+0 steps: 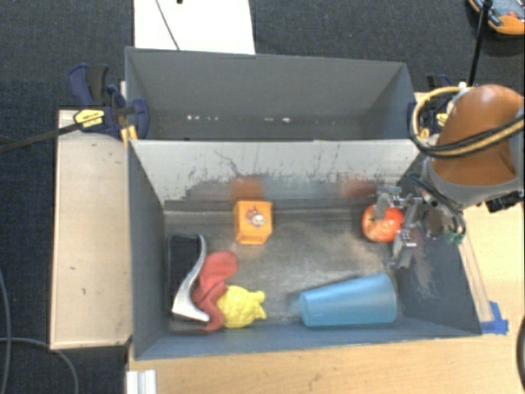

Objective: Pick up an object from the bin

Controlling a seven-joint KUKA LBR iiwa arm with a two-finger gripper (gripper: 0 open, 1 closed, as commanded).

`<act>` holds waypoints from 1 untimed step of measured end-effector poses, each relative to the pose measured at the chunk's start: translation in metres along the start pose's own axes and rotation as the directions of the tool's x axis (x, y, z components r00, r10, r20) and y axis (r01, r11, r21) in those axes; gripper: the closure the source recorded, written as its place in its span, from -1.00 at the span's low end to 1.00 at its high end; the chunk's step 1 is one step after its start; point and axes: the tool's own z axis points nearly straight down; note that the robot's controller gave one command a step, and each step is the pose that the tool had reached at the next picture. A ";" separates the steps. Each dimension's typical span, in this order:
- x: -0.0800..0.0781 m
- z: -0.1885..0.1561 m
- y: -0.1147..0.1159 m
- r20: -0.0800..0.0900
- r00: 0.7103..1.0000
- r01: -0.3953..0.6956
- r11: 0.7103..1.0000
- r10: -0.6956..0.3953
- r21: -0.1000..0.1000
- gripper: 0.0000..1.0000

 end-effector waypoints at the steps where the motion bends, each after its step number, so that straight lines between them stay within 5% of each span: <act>1: -0.002 -0.005 0.001 0.008 1.000 0.004 1.000 -0.004 0.001 -1.00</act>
Offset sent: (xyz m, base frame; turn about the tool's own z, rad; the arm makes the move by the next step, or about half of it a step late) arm 0.0363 -0.0376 -0.0197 0.3254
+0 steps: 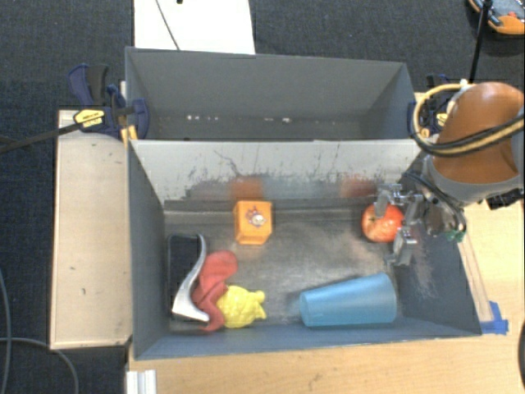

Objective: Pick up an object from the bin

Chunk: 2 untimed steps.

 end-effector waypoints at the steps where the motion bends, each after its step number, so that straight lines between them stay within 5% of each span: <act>1: -0.028 0.017 -0.029 0.003 0.968 -0.251 0.968 0.251 -0.001 -1.00; 2: -0.037 0.024 -0.035 -0.001 0.977 -0.213 0.977 0.213 0.001 -1.00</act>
Offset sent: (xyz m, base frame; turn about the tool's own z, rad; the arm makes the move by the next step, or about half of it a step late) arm 0.0365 -0.0256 -0.0266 0.1155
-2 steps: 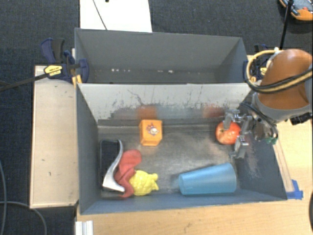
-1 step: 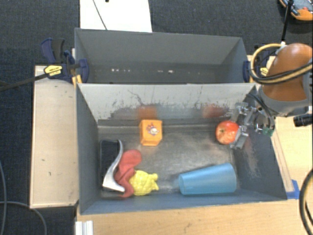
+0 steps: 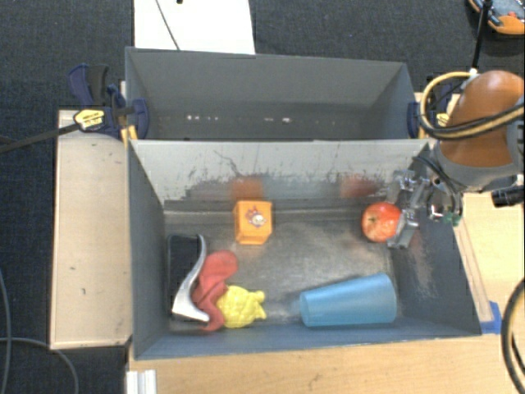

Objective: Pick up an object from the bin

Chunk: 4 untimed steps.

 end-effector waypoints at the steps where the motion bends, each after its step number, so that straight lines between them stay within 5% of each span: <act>1: 0.016 0.022 0.003 0.003 0.988 -0.151 0.988 0.151 -0.001 -1.00; 2: 0.005 0.045 0.000 0.020 0.987 -0.158 0.987 0.158 -0.005 -1.00; 3: 0.005 0.056 -0.004 0.029 0.962 -0.273 0.962 0.273 -0.014 1.00; 4: 0.005 0.056 -0.004 0.029 0.962 -0.272 0.962 0.272 -0.014 1.00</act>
Offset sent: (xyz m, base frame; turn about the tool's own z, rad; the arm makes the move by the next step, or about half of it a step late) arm -0.0085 -0.0015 -0.0689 0.1647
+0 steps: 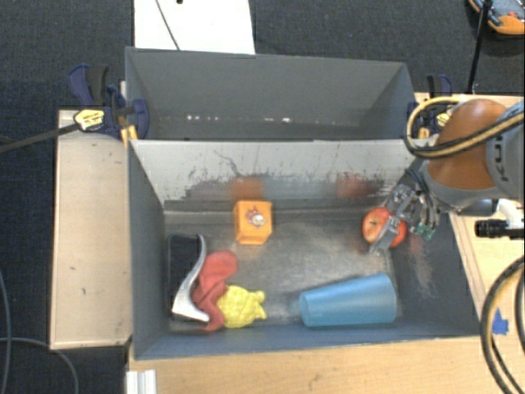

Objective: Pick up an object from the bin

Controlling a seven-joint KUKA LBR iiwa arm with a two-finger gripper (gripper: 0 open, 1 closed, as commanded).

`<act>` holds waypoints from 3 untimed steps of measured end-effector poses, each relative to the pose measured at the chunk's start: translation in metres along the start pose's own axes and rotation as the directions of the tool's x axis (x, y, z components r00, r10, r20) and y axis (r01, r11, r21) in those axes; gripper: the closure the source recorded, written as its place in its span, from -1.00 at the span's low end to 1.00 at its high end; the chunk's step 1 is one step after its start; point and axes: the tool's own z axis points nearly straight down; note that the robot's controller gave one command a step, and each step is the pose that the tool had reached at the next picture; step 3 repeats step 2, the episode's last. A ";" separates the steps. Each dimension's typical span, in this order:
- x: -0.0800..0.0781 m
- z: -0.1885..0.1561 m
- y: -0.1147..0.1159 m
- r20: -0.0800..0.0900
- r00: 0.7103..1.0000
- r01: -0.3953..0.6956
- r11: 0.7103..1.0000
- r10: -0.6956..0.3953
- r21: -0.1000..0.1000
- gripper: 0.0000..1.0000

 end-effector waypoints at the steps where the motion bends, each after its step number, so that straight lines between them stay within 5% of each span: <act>1: 0.000 -0.001 0.001 -0.002 1.000 0.001 1.000 -0.001 0.001 1.00; 3: 0.000 -0.004 0.001 -0.010 1.000 0.003 1.000 -0.003 0.004 1.00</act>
Offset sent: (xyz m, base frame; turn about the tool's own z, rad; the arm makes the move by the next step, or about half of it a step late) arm 0.0001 0.0000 0.0145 -0.0002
